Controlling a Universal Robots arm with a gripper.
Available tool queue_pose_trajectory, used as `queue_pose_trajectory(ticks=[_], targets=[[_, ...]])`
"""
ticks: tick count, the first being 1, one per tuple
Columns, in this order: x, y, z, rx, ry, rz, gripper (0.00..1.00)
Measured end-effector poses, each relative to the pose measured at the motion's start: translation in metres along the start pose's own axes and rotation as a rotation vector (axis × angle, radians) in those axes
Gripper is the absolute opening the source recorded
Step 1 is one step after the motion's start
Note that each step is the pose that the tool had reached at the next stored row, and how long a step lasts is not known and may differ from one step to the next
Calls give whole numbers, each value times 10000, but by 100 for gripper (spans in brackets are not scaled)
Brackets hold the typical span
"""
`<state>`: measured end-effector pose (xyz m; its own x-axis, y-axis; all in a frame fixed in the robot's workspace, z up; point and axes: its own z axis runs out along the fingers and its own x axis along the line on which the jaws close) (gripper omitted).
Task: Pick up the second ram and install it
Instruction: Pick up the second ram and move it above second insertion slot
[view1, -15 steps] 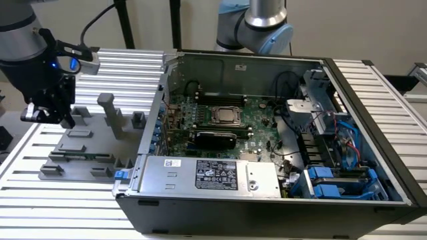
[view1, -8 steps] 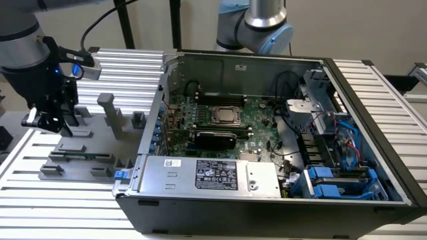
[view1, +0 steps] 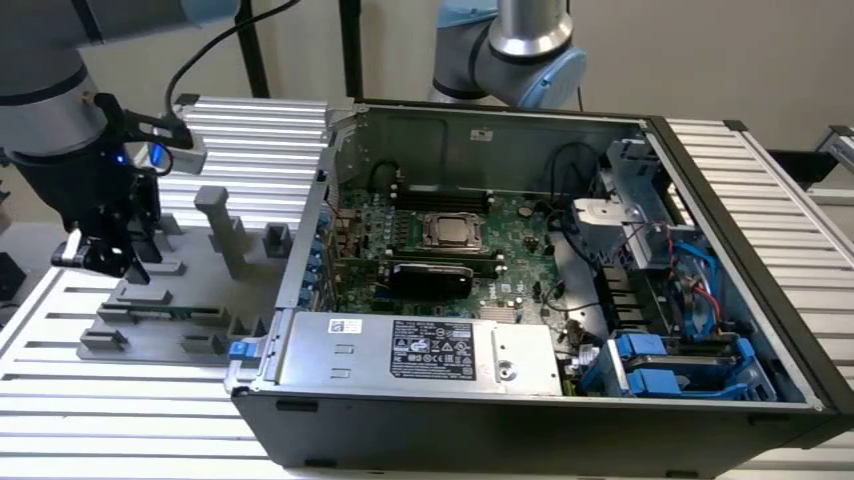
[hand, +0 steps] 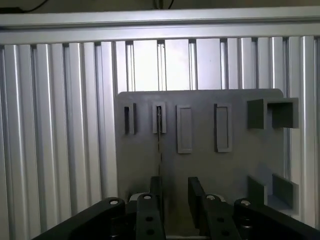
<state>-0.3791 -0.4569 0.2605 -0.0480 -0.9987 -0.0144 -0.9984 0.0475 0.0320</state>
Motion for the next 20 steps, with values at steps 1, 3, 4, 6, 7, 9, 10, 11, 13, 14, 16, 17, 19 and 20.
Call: queue_pose_trajectory(ticks=[1,3,4,6,7,9,10,11,13,14,16,17,19,20], targets=[[5,0,17,4,1,2,100],[14,-1,53,8,0,15,100],[18,-2,71,8,0,22,100],[24,-3,109,10,-1,32,100],[27,-4,127,10,-2,32,100],[33,-4,163,9,-1,33,100],[37,-4,181,9,-1,33,100],[40,-5,198,9,-1,33,100],[50,-6,235,10,-2,32,100],[54,-6,253,9,-1,33,100],[61,-7,289,9,-2,33,100],[64,-8,308,8,-1,34,100],[67,-9,343,8,-1,33,100],[69,-10,363,10,-2,33,100]])
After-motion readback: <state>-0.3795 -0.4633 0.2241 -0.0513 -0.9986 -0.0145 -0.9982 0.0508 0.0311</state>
